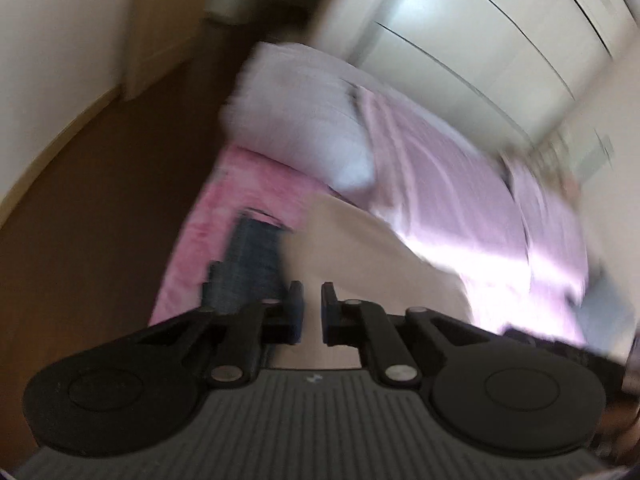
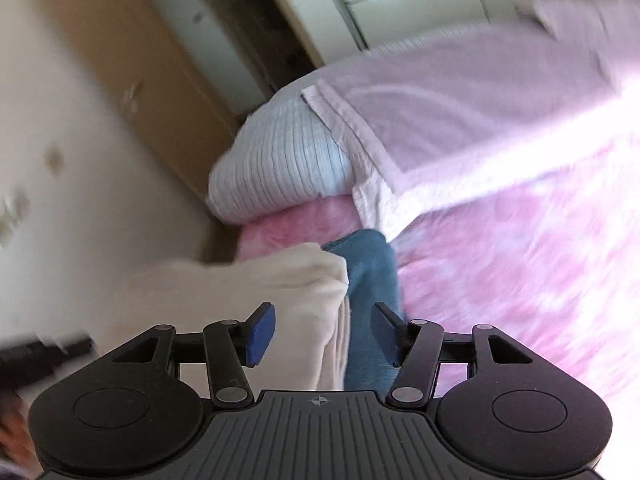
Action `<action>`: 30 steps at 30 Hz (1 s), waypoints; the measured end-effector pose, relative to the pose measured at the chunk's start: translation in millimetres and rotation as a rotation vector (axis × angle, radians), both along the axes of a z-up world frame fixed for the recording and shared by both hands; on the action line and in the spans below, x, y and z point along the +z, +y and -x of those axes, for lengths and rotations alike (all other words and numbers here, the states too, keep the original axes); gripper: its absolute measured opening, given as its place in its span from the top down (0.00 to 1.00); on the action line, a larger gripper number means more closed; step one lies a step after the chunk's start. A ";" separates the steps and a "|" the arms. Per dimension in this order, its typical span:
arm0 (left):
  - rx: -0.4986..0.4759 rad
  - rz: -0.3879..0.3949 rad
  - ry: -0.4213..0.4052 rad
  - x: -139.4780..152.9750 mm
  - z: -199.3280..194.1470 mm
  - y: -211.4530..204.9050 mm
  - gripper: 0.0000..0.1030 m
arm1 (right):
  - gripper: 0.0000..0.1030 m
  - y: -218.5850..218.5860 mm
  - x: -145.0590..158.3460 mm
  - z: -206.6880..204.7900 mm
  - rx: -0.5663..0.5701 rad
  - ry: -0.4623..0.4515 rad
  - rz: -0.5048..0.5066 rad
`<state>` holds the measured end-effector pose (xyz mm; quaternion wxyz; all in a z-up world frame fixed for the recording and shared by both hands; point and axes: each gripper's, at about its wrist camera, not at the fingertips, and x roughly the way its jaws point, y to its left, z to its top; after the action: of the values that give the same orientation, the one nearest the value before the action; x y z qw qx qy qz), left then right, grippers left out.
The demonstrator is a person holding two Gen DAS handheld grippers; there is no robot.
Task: Fold clothes
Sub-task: 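Carry the cream bundle with both grippers onto the stack of jeans, then lower the bundle onto the stack, open both grippers and square it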
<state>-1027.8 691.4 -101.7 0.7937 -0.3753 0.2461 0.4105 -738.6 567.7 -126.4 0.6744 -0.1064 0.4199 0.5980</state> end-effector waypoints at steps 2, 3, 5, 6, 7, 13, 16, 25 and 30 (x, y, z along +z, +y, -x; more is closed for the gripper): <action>-0.089 -0.002 0.027 0.3 -16.4 -11.9 0.98 | 0.54 -0.2 6.0 26.5 0.087 -0.057 0.019; -0.114 0.001 0.048 -3.5 -22.3 -15.6 0.98 | 0.55 -0.6 4.5 40.1 0.125 -0.075 0.025; -0.114 0.018 0.109 -20.6 -28.4 -16.0 0.98 | 0.55 -1.3 1.5 67.4 0.200 -0.112 0.037; -0.114 0.026 0.140 -29.2 -31.5 -16.2 0.99 | 0.55 -0.2 -3.1 78.1 0.228 -0.125 0.051; -0.110 0.032 0.164 -37.6 -33.0 -15.9 0.99 | 0.56 3.0 -12.2 85.6 0.244 -0.132 0.075; -0.070 0.051 0.163 -64.0 -20.7 -13.3 0.97 | 0.56 25.9 -50.2 114.1 0.298 -0.221 0.142; -0.057 0.069 0.147 -58.7 -15.4 -12.1 0.97 | 0.56 32.5 -51.1 119.1 0.308 -0.245 0.165; -0.042 -0.011 0.106 -8.7 -17.6 1.5 0.98 | 0.56 37.9 -18.3 94.0 0.225 -0.177 0.108; -0.046 -0.056 0.120 -4.8 -37.4 43.0 0.97 | 0.56 70.5 -9.3 76.7 0.150 -0.139 0.082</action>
<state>-990.3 734.3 -106.6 0.7970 -0.3220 0.2903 0.4205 -815.3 638.1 -135.6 0.6503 -0.2062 0.3870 0.6203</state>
